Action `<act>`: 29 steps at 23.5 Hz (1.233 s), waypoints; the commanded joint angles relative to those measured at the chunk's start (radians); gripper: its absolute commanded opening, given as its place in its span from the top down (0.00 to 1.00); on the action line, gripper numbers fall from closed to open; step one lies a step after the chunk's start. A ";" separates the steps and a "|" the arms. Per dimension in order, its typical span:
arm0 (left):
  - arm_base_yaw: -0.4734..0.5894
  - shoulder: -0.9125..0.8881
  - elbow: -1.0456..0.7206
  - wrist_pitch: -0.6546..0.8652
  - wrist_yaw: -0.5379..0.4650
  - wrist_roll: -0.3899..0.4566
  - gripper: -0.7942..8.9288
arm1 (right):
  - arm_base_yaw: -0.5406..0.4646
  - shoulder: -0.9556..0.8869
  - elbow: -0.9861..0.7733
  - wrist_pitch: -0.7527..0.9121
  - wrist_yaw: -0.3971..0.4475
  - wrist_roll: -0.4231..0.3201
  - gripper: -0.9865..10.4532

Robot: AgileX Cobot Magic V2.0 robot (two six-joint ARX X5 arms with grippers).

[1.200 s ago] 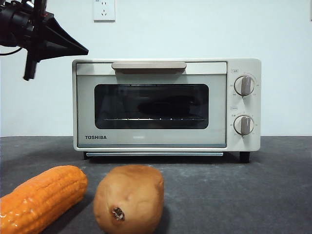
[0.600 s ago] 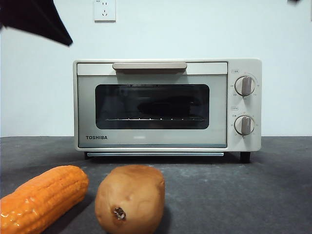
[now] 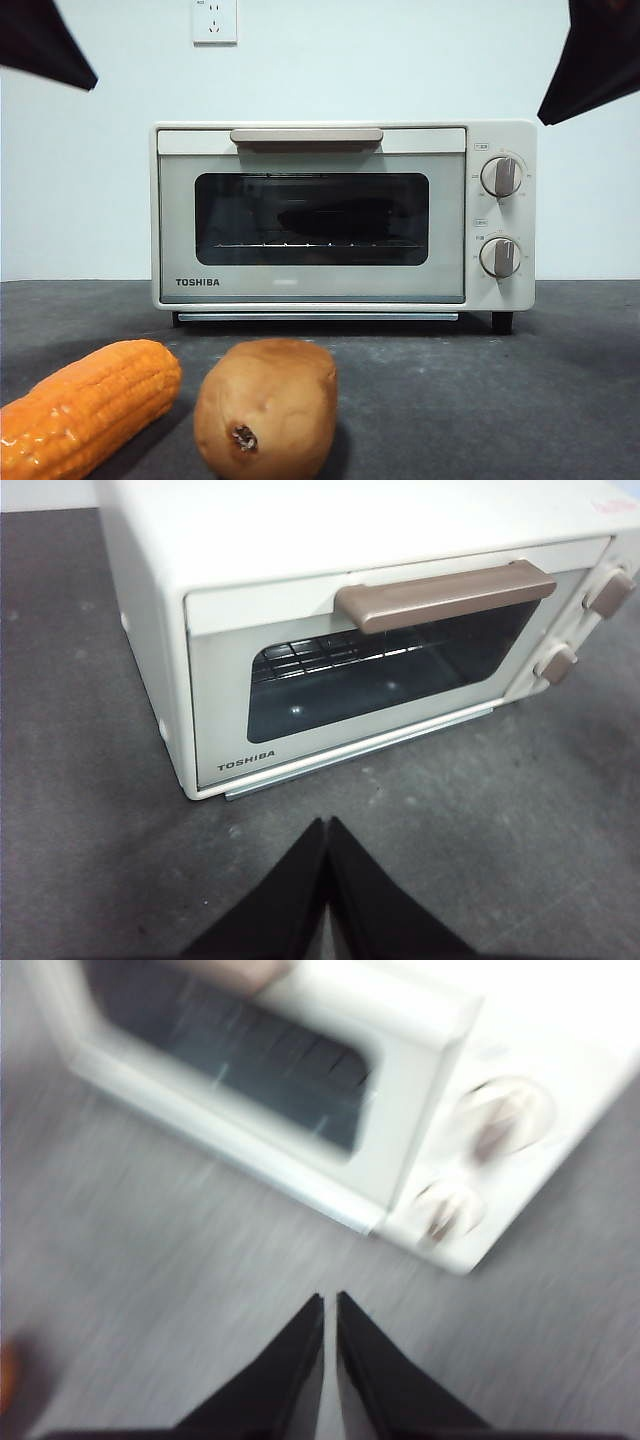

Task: Take the eggplant from the table,put the eggplant in the oven

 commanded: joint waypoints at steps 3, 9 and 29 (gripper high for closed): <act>-0.009 -0.068 -0.154 0.085 -0.005 -0.079 0.91 | -0.015 -0.069 -0.158 0.270 0.043 0.027 0.91; -0.009 -0.065 -0.154 0.043 -0.005 -0.121 0.91 | -0.015 -0.068 -0.167 0.265 0.092 0.027 0.91; 0.069 -0.380 -0.177 0.022 -0.067 0.121 0.91 | -0.015 -0.068 -0.167 0.289 0.092 0.027 0.91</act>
